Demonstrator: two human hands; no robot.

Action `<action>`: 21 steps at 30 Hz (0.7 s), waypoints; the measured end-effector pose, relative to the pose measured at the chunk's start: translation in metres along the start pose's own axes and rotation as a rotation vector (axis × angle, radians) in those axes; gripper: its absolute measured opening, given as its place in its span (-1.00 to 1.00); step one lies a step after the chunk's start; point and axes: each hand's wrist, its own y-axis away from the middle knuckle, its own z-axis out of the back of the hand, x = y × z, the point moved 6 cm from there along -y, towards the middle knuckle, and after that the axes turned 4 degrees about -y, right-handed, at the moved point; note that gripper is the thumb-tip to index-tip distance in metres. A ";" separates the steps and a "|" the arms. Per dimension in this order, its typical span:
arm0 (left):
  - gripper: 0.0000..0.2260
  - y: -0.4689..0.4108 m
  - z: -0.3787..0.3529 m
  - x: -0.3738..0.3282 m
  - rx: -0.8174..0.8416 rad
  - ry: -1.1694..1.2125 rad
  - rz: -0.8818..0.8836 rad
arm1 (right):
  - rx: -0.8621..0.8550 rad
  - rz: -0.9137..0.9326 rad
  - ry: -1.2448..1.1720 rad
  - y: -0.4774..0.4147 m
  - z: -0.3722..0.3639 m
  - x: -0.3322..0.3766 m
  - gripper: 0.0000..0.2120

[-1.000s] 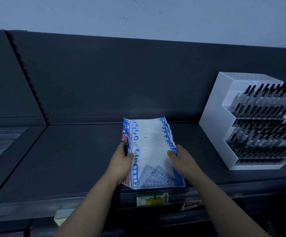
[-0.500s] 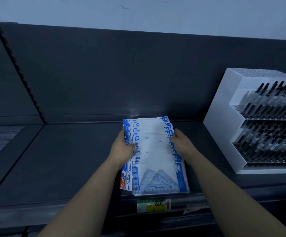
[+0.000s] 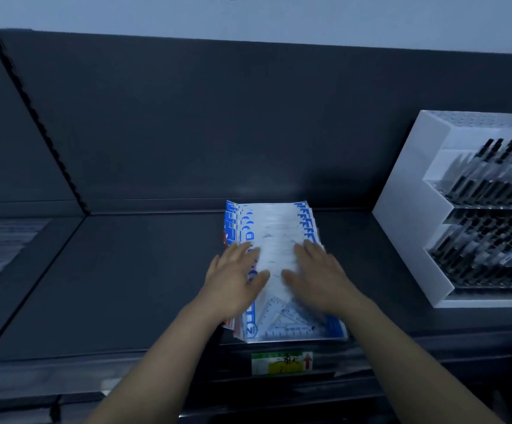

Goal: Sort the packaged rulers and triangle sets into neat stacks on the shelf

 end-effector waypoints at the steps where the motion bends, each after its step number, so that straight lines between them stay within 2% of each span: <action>1: -0.47 0.006 -0.011 0.004 0.056 -0.059 0.008 | 0.007 0.015 0.015 0.008 -0.007 0.002 -0.29; 3: -0.46 0.015 -0.026 0.010 0.086 -0.141 0.000 | -0.031 0.032 0.038 0.019 -0.012 0.005 -0.29; 6: -0.47 0.027 -0.024 0.015 0.021 -0.194 0.001 | -0.075 0.037 0.047 0.028 -0.006 0.006 -0.21; 9: -0.46 0.036 -0.018 0.021 -0.011 -0.200 0.040 | -0.037 0.082 0.028 0.043 -0.003 0.005 -0.04; 13: -0.39 0.039 -0.018 0.025 0.043 -0.200 0.048 | 0.021 0.092 0.043 0.053 -0.009 -0.001 0.01; 16: -0.38 0.040 -0.012 0.027 0.040 -0.136 0.027 | 0.031 0.098 0.081 0.053 -0.007 -0.001 0.01; 21: -0.47 0.046 0.008 0.036 -0.061 0.064 0.025 | -0.012 0.096 0.189 0.053 0.004 0.002 0.05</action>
